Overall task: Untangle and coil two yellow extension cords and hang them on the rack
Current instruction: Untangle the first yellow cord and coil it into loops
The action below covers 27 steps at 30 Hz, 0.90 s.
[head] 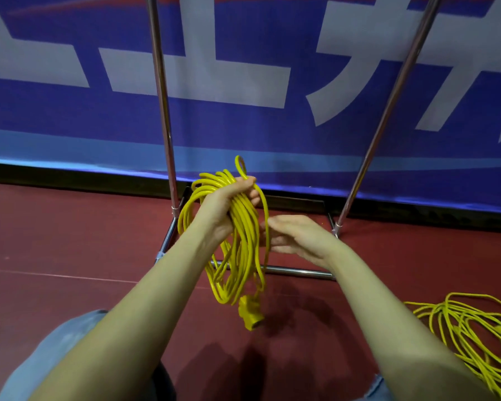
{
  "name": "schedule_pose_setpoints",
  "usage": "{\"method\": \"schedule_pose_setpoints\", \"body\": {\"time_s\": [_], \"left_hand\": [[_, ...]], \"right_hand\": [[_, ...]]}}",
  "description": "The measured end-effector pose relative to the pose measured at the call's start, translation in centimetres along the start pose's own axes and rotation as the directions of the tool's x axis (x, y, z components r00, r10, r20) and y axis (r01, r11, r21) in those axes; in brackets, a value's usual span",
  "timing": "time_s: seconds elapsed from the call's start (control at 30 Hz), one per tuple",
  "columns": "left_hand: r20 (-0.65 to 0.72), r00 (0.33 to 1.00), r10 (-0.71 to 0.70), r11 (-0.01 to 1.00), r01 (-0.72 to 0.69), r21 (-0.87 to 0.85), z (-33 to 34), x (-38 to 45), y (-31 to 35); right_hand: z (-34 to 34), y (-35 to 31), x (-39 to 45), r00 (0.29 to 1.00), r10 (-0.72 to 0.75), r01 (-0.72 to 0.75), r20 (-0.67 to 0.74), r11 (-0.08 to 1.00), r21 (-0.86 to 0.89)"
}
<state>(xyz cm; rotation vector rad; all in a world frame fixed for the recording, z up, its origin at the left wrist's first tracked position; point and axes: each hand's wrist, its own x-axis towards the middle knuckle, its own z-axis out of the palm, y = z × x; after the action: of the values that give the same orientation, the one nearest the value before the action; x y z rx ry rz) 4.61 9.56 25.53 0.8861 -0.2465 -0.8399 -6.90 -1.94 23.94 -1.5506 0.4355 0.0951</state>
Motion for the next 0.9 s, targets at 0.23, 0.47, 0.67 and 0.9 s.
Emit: {"method": "schedule_pose_setpoints", "body": {"time_s": [0.23,0.47,0.67,0.9], "left_hand": [[-0.101,0.995,-0.001,1.0,0.002,0.013,-1.5,0.3,2.1],[0.072,0.962,-0.265,0.907,0.223,0.358,-1.6,-0.9,-0.2],[0.313,0.886,-0.341,0.885,0.19,0.425,-0.6,-1.9,-1.3],[0.358,0.891,-0.278,0.937,0.169,0.307,0.9,-1.6,-2.5]], "right_hand": [[0.8,-1.8,0.3,0.947,-0.279,0.27,-0.16,0.96,-0.074],[-0.1,-4.9,-0.7,0.889,-0.32,0.428,-0.327,0.835,0.347],[-1.4,-5.5,-1.4,0.841,-0.301,0.526,-0.449,0.645,0.554],[-3.0,-3.7,-1.5,0.848,-0.23,0.463,-0.477,0.76,0.457]]}}
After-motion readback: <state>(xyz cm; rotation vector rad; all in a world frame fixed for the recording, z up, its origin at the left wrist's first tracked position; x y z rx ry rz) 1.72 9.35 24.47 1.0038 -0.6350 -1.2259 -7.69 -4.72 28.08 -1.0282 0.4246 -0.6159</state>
